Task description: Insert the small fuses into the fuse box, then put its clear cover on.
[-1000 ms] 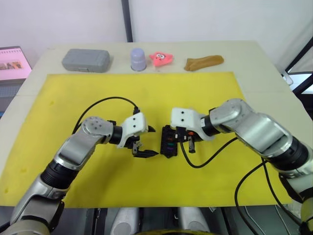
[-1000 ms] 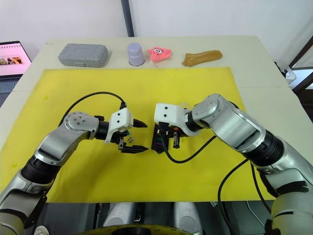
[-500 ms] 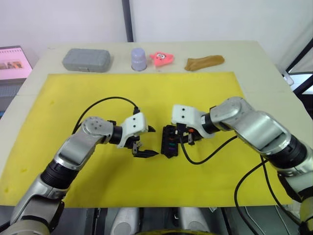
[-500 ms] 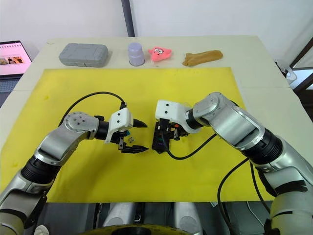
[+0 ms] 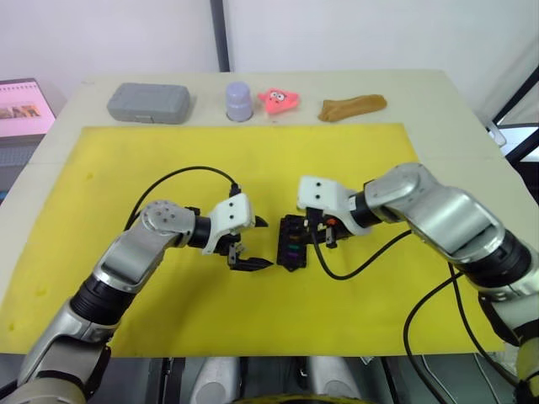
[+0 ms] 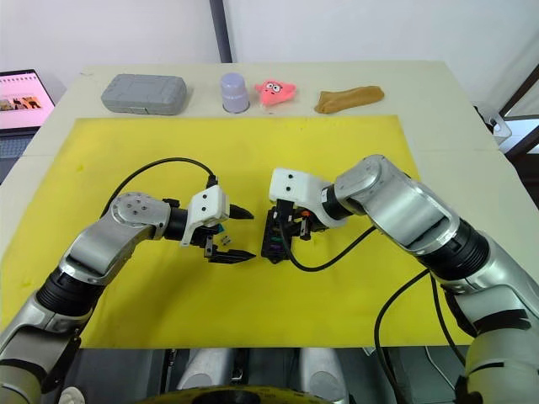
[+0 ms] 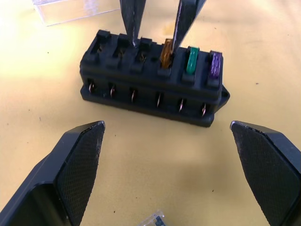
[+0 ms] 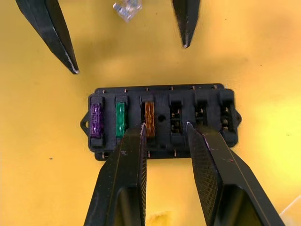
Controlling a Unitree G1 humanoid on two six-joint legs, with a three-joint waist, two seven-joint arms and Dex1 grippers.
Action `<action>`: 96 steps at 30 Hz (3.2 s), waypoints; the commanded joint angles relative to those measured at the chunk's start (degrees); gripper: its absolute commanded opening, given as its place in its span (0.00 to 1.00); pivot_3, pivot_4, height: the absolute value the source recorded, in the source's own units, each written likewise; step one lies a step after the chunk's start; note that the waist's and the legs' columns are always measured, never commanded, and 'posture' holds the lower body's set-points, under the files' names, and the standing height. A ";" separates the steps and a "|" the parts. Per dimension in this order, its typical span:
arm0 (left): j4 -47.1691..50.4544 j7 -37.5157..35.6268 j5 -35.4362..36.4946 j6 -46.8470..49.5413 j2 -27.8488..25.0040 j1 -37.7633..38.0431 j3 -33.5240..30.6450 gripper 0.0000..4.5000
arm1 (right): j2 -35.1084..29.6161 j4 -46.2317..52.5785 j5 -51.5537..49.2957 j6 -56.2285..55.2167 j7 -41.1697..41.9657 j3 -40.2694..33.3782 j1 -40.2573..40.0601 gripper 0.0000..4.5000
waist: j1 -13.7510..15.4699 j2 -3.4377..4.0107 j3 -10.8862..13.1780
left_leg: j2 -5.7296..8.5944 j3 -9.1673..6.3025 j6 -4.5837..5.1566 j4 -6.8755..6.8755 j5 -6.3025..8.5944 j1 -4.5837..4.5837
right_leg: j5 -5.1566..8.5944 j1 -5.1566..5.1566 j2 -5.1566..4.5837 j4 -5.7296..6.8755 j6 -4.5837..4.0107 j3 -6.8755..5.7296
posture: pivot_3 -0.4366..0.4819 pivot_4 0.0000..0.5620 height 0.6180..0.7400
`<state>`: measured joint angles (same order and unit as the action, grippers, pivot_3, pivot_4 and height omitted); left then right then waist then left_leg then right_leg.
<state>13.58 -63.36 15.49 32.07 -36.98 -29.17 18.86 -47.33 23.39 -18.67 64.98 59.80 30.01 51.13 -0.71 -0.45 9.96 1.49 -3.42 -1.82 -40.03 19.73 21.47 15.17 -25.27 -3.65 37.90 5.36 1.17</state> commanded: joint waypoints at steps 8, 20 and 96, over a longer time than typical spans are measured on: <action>0.81 0.25 0.16 -0.83 0.11 -0.48 -1.07 1.00 | 0.60 1.41 -3.84 -2.54 -0.22 -8.70 -1.35 0.26 | 0.02 0.00 0.00 | -0.01 0.00 0.04 0.00 0.02 0.01 | 0.00 -0.01 0.00 0.00 0.00 0.00 | 0.48 0.27 1.00; 0.52 -0.05 0.11 -0.83 -0.06 -0.75 -1.08 1.00 | 2.71 1.55 -3.31 -12.14 -2.42 -12.13 -12.02 0.02 | 0.00 0.00 0.00 | -0.02 0.00 -0.01 0.01 -0.01 0.00 | 0.00 -0.01 0.02 0.01 0.00 0.01 | 0.48 0.27 1.00; -16.90 -14.67 7.07 -6.18 -31.27 10.25 -28.72 1.00 | -23.37 -15.78 -0.94 -43.54 15.87 -42.64 -36.58 1.00 | -0.07 -0.08 -0.09 | -0.09 0.10 0.46 0.04 0.26 -0.07 | 0.00 0.12 0.06 -0.14 0.00 -0.04 | 0.48 0.27 1.00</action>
<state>-3.56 -77.77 22.64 26.73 -67.11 -18.88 -7.90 -69.21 7.33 -19.57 22.49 75.37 -10.07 14.42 -0.78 -0.53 9.88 1.39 -3.33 -1.36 -39.99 19.99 21.40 15.18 -25.15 -3.59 37.75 5.36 1.13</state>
